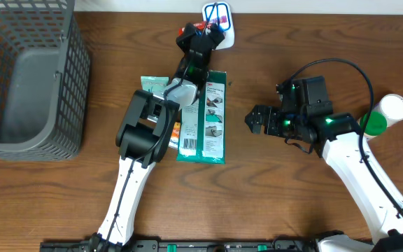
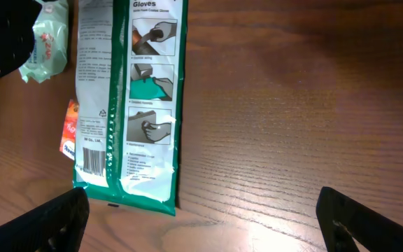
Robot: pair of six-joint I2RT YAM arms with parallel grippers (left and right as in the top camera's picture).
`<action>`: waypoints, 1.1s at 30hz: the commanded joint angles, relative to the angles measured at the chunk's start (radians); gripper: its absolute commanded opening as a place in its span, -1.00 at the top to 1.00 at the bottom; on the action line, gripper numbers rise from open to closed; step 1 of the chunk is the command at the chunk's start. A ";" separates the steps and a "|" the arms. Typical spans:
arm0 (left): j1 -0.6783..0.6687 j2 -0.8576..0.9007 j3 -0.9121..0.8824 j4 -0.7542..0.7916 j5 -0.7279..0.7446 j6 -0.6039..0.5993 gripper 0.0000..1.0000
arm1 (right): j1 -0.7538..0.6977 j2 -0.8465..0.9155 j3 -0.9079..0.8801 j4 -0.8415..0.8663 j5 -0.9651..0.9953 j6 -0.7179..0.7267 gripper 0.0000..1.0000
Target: Scan the item barcode
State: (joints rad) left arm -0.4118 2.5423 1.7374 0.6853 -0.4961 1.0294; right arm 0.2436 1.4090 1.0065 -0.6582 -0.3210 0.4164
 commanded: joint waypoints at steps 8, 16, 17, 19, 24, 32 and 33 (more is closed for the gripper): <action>-0.042 -0.171 0.048 -0.074 -0.094 -0.063 0.84 | 0.005 -0.010 0.007 0.000 0.003 -0.010 -0.99; -0.119 -0.500 0.048 -0.799 -0.018 -0.724 0.85 | 0.001 -0.011 0.013 0.040 -0.024 0.006 -0.96; -0.128 -0.543 0.048 -0.904 0.047 -0.834 0.85 | -0.006 -0.012 0.022 0.033 -0.051 0.005 -0.79; -0.140 -0.610 0.048 -1.070 0.224 -0.981 0.85 | -0.033 -0.023 0.059 -0.010 -0.082 -0.016 -0.62; -0.149 -0.655 0.042 -1.247 0.758 -1.257 0.86 | -0.160 -0.100 0.212 -0.220 -0.078 -0.065 -0.57; -0.266 -0.491 -0.013 -1.202 0.878 -1.402 0.85 | -0.470 -0.206 0.340 -0.455 -0.073 -0.077 -0.61; -0.290 -0.459 -0.013 -1.181 0.879 -1.402 0.85 | -0.498 -0.212 0.340 -0.471 -0.072 -0.085 -0.60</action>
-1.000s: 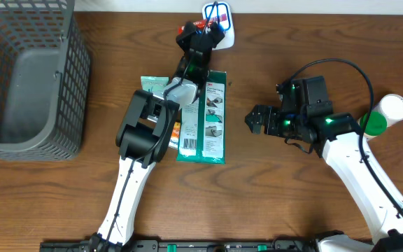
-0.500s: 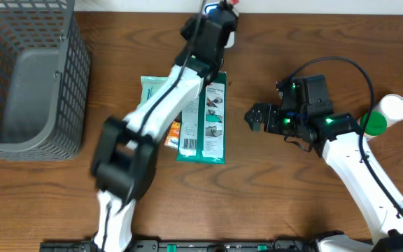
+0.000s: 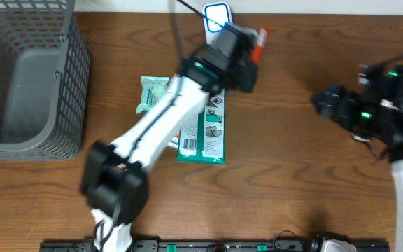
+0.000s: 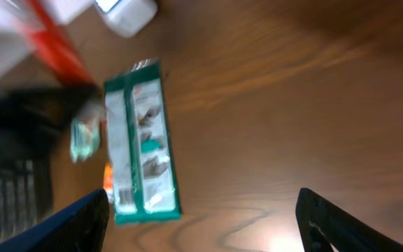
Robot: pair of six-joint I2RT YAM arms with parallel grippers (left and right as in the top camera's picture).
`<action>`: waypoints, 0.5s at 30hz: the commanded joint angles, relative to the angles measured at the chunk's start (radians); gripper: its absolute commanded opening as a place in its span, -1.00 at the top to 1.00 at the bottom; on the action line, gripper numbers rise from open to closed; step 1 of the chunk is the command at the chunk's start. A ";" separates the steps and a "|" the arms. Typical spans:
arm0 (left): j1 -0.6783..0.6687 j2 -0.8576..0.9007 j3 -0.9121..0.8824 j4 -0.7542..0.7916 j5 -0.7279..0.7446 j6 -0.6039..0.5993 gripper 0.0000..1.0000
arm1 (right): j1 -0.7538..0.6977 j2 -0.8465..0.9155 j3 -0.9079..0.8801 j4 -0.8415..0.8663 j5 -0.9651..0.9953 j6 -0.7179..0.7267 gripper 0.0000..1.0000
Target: Scan the item barcode
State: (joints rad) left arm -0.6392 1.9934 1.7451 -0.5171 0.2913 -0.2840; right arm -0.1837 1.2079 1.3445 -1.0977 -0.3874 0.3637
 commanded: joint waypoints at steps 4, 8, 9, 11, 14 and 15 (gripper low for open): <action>-0.140 0.202 -0.020 0.137 0.090 -0.089 0.84 | -0.124 -0.011 0.001 -0.068 -0.006 -0.048 -0.60; -0.190 0.260 -0.020 0.240 0.090 -0.116 0.84 | -0.123 -0.011 0.001 -0.077 -0.006 -0.051 -0.60; -0.202 0.269 -0.020 0.267 0.090 -0.119 0.78 | -0.123 -0.011 0.001 -0.077 -0.006 -0.051 -0.60; -0.223 0.272 -0.020 0.306 0.081 -0.118 -0.13 | -0.123 -0.011 0.001 -0.077 -0.006 -0.051 -0.63; -0.238 0.263 -0.016 0.337 0.049 -0.111 -0.58 | -0.123 -0.011 0.001 -0.077 -0.006 -0.060 -0.89; -0.237 0.256 -0.008 0.336 0.045 -0.108 -0.59 | -0.123 -0.011 0.001 -0.077 -0.006 -0.069 -0.99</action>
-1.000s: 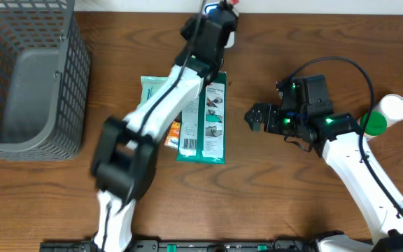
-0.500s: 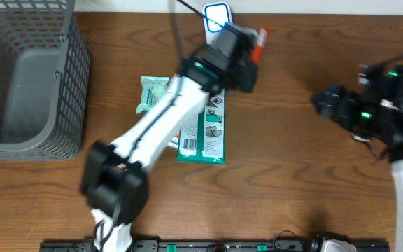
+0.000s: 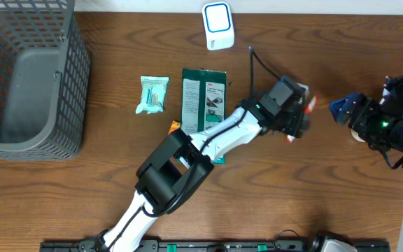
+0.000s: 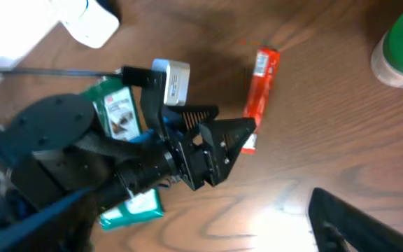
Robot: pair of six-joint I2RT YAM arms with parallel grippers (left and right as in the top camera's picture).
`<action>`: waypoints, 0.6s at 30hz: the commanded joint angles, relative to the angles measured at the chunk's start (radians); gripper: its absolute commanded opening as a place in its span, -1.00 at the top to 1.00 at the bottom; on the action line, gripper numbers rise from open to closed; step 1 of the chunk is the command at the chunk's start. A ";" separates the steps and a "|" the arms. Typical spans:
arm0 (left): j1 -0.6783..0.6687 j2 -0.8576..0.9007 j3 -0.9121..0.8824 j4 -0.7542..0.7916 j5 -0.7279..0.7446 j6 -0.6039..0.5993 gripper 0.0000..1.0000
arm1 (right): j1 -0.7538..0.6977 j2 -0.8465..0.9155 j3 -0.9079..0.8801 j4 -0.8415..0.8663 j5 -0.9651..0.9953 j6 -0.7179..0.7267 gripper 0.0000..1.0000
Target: Scan the item barcode
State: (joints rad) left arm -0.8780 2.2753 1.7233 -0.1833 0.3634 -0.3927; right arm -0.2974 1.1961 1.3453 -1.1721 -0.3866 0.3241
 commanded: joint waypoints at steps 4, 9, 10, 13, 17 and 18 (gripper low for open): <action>0.016 -0.081 0.019 -0.024 -0.078 0.018 -0.61 | -0.010 0.001 0.000 -0.006 -0.006 -0.050 -0.99; 0.069 -0.239 0.019 -0.175 -0.247 0.032 -0.61 | -0.008 0.001 -0.004 -0.010 -0.006 -0.049 -0.99; 0.095 -0.308 0.019 -0.234 -0.253 0.068 -0.61 | -0.008 0.001 -0.016 -0.006 -0.006 -0.049 -0.95; 0.146 -0.413 0.019 -0.348 -0.253 0.103 -0.61 | 0.005 0.003 -0.052 0.018 -0.007 -0.048 -0.74; 0.243 -0.513 0.019 -0.523 -0.253 0.111 -0.61 | 0.052 0.011 -0.152 0.114 -0.007 -0.028 0.04; 0.276 -0.530 0.019 -0.572 -0.253 0.112 -0.53 | 0.069 0.014 -0.185 0.149 -0.007 -0.013 0.25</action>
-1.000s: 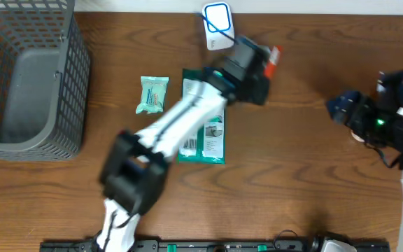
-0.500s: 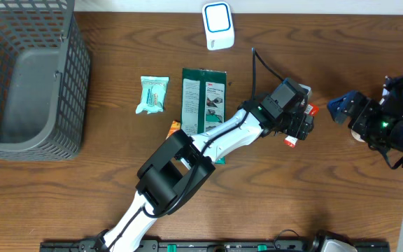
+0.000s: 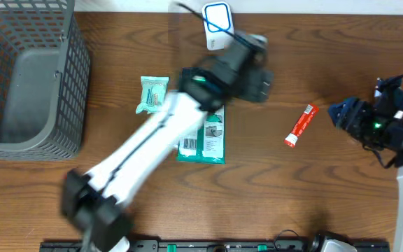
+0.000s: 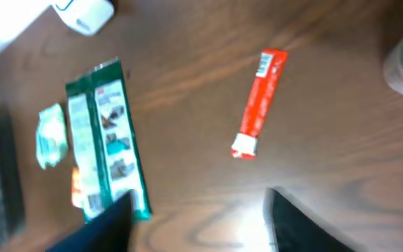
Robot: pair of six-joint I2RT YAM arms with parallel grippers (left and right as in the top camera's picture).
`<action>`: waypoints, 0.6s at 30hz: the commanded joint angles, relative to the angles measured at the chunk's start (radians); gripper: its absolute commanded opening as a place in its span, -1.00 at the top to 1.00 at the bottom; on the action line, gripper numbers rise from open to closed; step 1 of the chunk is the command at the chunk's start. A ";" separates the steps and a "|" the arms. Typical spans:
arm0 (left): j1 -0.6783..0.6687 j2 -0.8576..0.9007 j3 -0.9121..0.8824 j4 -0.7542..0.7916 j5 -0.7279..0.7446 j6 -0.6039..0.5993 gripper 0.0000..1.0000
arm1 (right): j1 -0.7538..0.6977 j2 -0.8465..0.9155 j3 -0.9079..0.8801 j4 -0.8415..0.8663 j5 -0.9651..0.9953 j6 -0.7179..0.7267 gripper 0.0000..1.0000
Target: Scan the item barcode
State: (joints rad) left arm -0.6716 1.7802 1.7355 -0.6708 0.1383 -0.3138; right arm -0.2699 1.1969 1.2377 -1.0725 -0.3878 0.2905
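The red stick packet [image 3: 300,125] lies alone on the wood, also seen in the right wrist view [image 4: 259,101]. The white scanner [image 3: 217,15] stands at the table's back edge, and the right wrist view shows it too [image 4: 86,14]. My left gripper [image 3: 257,78] hovers, blurred, between the scanner and the packet, well apart from the packet; its jaws cannot be made out. My right gripper [image 4: 198,210] is open with nothing in it, right of the packet [image 3: 341,112].
A green gloves package [image 3: 205,133] lies under the left arm, a pale green wipes pack [image 3: 152,94] to its left. A grey wire basket [image 3: 26,77] fills the far left. A green-lidded bottle stands near the right arm.
The left gripper was at the red packet on the right-middle of the table; now it is back up-left near the scanner, and the packet lies free on the wood. The right gripper barely moved.
The left gripper first held a red item at the scanner, above the gloves package. Then it had the red packet just right of the scanner. Then it was down at the right-middle of the table with the packet. Now the packet rests there alone.
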 commanded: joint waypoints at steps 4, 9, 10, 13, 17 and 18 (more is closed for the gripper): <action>0.194 -0.050 0.006 -0.232 -0.027 0.032 0.42 | 0.139 0.035 -0.235 0.256 -0.006 0.047 0.97; 0.315 -0.046 -0.026 -0.323 -0.027 0.046 0.85 | 0.287 0.100 -0.425 0.578 0.009 0.053 0.97; 0.331 -0.046 -0.038 -0.325 -0.027 0.061 0.85 | 0.316 0.122 -0.454 0.636 0.039 0.053 0.97; 0.364 -0.046 -0.082 -0.322 -0.027 0.113 0.84 | 0.375 0.197 -0.496 0.736 0.165 0.077 0.98; 0.384 -0.046 -0.142 -0.303 -0.028 0.149 0.75 | 0.405 0.305 -0.497 0.819 0.262 0.079 0.98; 0.388 -0.046 -0.163 -0.285 -0.028 0.149 0.76 | 0.406 0.329 -0.497 0.833 0.280 0.080 0.98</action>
State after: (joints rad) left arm -0.2951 1.7267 1.6127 -0.9756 0.1169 -0.2104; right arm 0.1246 1.4765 0.7429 -0.2630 -0.2241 0.3557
